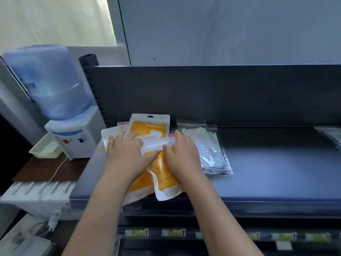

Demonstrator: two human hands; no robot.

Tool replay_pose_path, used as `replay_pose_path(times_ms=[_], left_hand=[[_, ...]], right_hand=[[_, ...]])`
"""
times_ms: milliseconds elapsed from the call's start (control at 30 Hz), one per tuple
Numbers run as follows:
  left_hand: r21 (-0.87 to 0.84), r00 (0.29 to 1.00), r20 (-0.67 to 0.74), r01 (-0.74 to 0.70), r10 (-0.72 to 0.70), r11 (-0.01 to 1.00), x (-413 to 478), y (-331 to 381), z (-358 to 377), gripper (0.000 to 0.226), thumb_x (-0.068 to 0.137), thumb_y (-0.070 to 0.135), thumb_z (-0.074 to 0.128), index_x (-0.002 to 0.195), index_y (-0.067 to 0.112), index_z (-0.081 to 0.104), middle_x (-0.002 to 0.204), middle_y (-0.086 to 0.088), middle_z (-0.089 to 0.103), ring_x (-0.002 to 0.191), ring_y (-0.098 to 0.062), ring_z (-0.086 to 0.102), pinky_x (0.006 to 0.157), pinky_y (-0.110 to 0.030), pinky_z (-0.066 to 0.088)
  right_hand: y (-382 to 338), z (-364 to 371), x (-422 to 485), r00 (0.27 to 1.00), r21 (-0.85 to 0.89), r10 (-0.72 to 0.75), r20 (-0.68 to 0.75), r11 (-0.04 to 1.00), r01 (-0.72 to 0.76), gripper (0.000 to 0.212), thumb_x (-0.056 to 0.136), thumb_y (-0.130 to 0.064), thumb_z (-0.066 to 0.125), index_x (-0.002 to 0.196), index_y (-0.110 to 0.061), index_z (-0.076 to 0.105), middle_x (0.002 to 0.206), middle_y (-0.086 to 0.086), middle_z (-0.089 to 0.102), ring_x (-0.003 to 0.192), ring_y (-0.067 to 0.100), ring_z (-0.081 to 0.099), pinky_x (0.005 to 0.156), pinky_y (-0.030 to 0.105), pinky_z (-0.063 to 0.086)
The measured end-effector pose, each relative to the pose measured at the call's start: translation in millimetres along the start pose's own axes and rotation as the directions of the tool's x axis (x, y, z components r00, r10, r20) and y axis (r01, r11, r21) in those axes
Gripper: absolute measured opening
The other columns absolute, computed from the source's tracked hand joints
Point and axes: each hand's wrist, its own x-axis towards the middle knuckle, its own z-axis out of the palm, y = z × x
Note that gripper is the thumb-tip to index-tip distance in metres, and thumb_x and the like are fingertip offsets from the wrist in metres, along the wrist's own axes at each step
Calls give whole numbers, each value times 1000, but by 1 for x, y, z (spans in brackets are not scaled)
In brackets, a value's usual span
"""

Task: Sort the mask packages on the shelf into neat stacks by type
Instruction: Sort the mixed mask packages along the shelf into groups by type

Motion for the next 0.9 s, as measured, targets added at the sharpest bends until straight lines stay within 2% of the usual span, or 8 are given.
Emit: replay_pose_path(times_ms=[133,267,367,500,567,633,733,900], left_hand=[[-38,998,55,-4,6,999,3,-1,9,99,77,95,33,145,26,54,156,7,48,154,-23,24,129,-55,0],[-106,988,102,127,-116,986,5,0,8,114,67,101,44,146,19,53,154,0,50,153,-28,21,128,-52,10],[-171,984,105,163,-147,972,11,0,7,109,60,96,62,140,23,55,147,-2,52,145,-30,30,123,-48,23],[-309,990,-40,115,-134,944,13,-2,3,60,70,65,82,112,31,56,121,3,56,130,-30,42,113,-44,34],[-389,979,-167,42,-115,920,13,-7,4,40,77,41,85,101,29,54,106,5,60,115,-31,51,102,-44,43],[-470,975,-189,15,-117,883,14,-12,7,35,80,31,83,100,29,54,92,12,60,104,-29,57,100,-47,46],[-434,989,-121,28,-89,900,12,-13,7,34,89,44,75,112,34,52,88,17,63,105,-22,62,112,-49,36],[-308,998,54,35,-19,951,6,-3,2,63,80,84,58,124,39,62,110,16,68,120,-18,53,95,-42,26]], right_hand=[[-2,11,0,997,84,64,-38,995,-61,44,102,-28,48,145,-21,47,142,2,55,135,23,48,109,39,42],[-6,9,-1,989,288,139,-48,950,-120,44,104,-23,45,148,-24,49,147,-1,54,136,19,48,98,30,38],[-1,2,-2,977,341,174,-124,932,-123,48,102,-25,48,150,-25,50,150,-3,53,139,17,47,110,35,41],[18,-10,4,928,-98,236,-289,957,-274,49,95,-38,57,141,-22,56,143,2,57,134,29,45,114,47,34],[24,-15,5,913,-232,339,-226,892,-389,52,89,-48,57,135,-23,55,143,4,52,135,34,41,114,53,31],[27,-16,5,894,-237,428,-131,862,-448,52,88,-49,57,132,-23,52,146,7,47,135,38,38,112,54,32],[30,-12,5,893,-250,444,-72,859,-447,52,91,-49,54,134,-21,49,147,9,44,134,40,39,106,53,34],[26,-6,8,904,-307,410,-122,851,-427,46,94,-45,48,130,-17,52,137,10,52,127,42,47,100,53,39]])
